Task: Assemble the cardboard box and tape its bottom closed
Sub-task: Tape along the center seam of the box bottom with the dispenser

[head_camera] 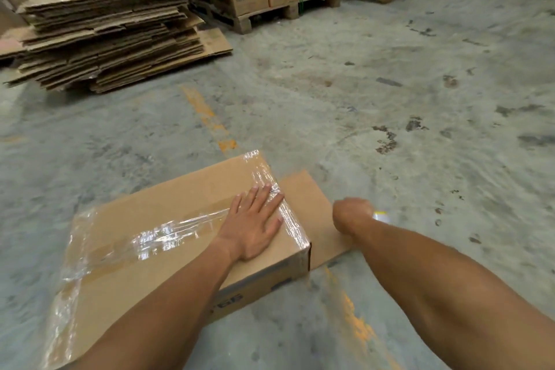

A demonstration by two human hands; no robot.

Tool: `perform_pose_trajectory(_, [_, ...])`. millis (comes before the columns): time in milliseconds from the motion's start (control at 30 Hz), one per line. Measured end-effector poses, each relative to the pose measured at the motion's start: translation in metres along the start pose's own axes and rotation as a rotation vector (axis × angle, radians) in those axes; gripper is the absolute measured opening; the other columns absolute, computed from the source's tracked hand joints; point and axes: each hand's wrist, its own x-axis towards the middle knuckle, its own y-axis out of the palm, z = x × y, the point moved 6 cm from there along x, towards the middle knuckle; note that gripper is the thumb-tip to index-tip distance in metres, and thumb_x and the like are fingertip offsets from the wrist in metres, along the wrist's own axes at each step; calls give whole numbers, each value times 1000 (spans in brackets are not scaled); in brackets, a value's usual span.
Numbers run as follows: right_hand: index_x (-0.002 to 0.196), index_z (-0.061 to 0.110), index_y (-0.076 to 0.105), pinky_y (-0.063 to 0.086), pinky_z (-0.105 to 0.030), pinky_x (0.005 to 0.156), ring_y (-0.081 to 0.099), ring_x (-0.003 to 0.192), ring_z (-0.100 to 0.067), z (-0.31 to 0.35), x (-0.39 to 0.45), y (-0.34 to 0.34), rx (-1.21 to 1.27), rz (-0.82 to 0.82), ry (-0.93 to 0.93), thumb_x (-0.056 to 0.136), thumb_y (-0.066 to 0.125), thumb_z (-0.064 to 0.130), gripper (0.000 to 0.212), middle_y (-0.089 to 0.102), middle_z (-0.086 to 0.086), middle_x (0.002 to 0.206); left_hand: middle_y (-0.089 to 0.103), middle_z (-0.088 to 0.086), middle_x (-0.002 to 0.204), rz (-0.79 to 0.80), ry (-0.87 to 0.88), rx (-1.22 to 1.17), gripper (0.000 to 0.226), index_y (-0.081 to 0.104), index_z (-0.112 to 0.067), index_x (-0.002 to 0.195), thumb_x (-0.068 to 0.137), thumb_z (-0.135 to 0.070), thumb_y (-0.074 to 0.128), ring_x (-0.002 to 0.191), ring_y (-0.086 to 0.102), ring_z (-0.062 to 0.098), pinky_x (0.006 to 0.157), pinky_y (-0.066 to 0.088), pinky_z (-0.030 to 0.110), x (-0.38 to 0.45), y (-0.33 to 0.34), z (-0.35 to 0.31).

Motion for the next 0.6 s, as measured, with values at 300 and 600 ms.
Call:
perform_pose_trajectory(300, [129, 27, 60, 47, -36, 88, 59, 113, -29, -18, 21, -63, 252, -138, -29, 90, 56, 30, 40, 61, -7, 127, 38, -6, 154, -59, 216, 82, 58, 46, -26, 139, 97, -55, 20, 149, 15, 20, 117, 16, 45, 45, -24, -7])
perform_pose_trajectory(600, [125, 37, 64, 50, -35, 93, 56, 120, -24, 35, 19, -103, 633, -164, -137, 80, 67, 48, 46, 63, -2, 130, 58, -2, 85, -290, 327, 97, 33, 57, -23, 79, 91, -44, 35, 93, 51, 18, 100, 33, 37, 31, -24, -1])
